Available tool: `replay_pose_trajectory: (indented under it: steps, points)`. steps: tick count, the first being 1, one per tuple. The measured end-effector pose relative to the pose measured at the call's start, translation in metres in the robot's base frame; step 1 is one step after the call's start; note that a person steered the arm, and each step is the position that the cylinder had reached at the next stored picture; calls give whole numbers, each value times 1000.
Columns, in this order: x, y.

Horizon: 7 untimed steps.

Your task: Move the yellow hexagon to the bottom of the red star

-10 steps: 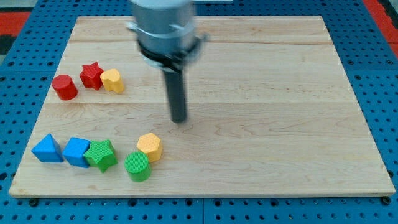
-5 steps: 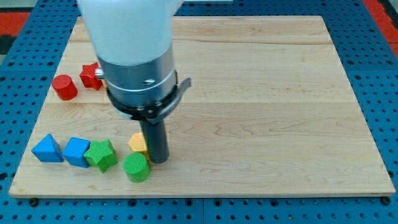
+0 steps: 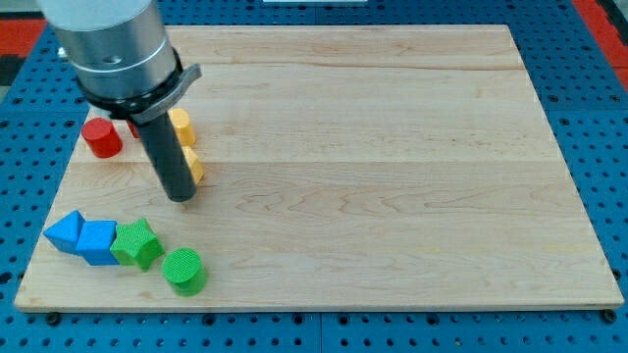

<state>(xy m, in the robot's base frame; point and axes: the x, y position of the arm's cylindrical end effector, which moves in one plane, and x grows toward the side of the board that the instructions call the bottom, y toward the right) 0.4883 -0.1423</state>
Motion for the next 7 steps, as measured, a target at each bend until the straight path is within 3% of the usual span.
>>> replay_pose_trajectory:
  steps: [2, 4, 7]
  points:
    - [-19, 26]
    - [-21, -50]
    - [-39, -55]
